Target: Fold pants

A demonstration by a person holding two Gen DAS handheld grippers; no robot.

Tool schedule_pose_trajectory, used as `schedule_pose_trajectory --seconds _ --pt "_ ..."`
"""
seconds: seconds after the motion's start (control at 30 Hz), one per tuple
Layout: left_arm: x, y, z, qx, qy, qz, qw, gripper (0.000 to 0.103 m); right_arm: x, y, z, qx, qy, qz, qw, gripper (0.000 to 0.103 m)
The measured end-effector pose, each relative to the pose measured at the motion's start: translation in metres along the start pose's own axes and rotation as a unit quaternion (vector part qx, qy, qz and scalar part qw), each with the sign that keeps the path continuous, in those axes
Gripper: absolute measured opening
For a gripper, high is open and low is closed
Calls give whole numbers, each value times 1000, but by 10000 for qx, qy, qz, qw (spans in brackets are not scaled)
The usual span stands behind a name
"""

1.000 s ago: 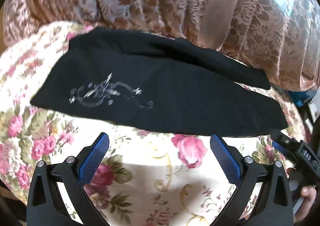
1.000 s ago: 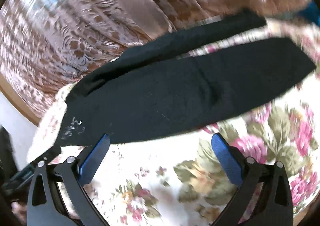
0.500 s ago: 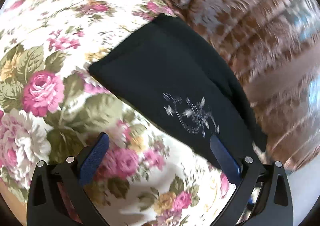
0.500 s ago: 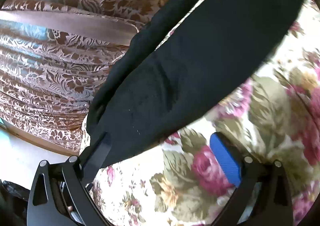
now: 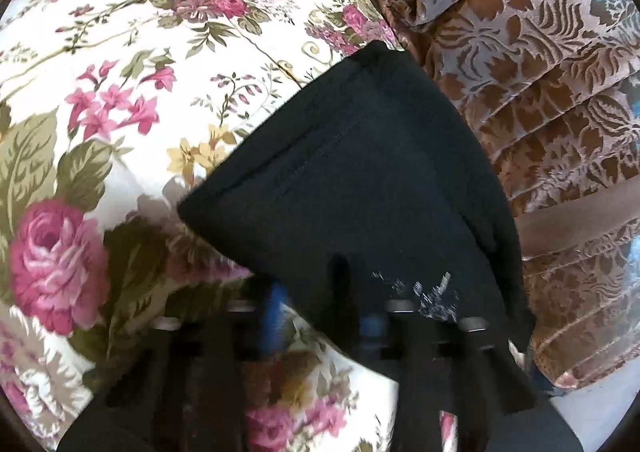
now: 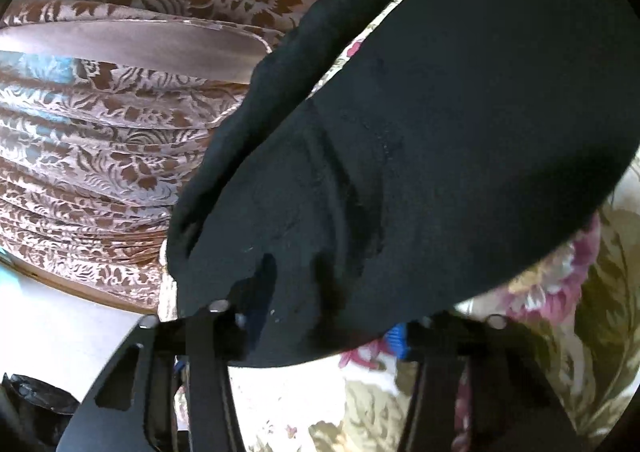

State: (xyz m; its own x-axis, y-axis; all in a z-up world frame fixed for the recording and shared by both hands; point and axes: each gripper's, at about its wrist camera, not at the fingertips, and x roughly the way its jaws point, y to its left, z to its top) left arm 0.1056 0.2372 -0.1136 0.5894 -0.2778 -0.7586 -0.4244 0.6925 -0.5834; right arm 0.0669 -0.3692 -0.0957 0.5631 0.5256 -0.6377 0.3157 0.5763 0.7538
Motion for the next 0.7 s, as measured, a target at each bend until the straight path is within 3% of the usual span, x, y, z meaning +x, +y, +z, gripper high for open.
schedule_pose_trajectory --seconds 0.1,0.2,0.5,0.7 --pt "-1 -1 0 -13 -132 -21 9999 6 1 -3 3 -21 -10 -157 9999 14" --pt "-9 -4 -3 89 -245 4 9997 5 -6 3 1 -252 -59 -277 9993 8" --pt "-57 5 -23 219 -457 -169 9986 5 -33 7 -28 -452 -10 -411 9981 8" --pt "-77 24 -43 235 -363 3 9991 5 -57 2 -56 -547 242 -331 9977 11"
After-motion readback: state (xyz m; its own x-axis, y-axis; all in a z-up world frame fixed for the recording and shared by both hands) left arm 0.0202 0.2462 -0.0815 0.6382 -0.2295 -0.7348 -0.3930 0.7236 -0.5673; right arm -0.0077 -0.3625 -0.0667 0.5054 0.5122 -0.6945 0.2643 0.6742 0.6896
